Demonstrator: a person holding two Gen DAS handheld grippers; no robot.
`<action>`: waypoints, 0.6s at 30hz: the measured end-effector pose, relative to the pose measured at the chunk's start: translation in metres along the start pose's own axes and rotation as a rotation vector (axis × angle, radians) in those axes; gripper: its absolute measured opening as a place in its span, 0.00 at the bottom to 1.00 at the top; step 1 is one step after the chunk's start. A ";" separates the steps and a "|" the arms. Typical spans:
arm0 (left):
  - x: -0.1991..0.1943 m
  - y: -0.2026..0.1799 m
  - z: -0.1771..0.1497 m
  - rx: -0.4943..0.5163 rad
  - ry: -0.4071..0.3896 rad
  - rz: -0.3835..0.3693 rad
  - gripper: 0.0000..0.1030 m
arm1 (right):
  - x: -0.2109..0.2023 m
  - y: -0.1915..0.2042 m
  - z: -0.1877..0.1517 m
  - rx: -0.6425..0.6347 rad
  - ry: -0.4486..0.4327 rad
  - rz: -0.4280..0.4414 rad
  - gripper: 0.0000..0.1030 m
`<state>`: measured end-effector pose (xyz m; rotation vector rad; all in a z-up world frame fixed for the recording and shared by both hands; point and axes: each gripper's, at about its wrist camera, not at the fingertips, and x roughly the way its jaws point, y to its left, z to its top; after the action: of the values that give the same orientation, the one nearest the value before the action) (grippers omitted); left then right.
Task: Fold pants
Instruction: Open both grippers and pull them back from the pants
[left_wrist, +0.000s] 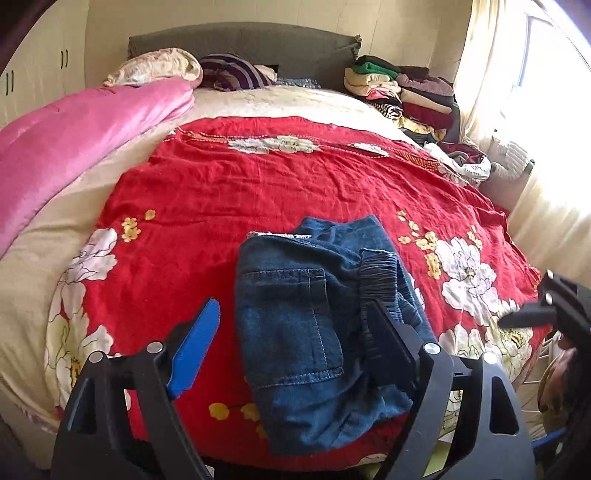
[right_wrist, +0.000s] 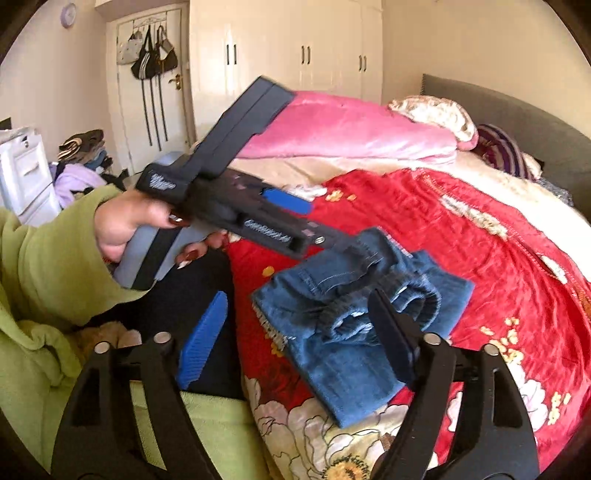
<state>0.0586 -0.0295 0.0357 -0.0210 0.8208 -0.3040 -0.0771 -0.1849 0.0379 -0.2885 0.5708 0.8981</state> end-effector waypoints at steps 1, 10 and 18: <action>-0.003 0.000 0.000 -0.002 -0.006 0.005 0.87 | -0.003 -0.002 0.001 0.005 -0.009 -0.012 0.73; -0.025 0.001 -0.001 -0.001 -0.047 0.021 0.96 | -0.019 -0.013 0.006 0.042 -0.068 -0.102 0.83; -0.036 0.002 -0.003 0.006 -0.064 0.039 0.96 | -0.036 -0.027 0.011 0.085 -0.118 -0.203 0.86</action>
<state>0.0336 -0.0178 0.0588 -0.0092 0.7555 -0.2673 -0.0689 -0.2195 0.0674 -0.2112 0.4604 0.6885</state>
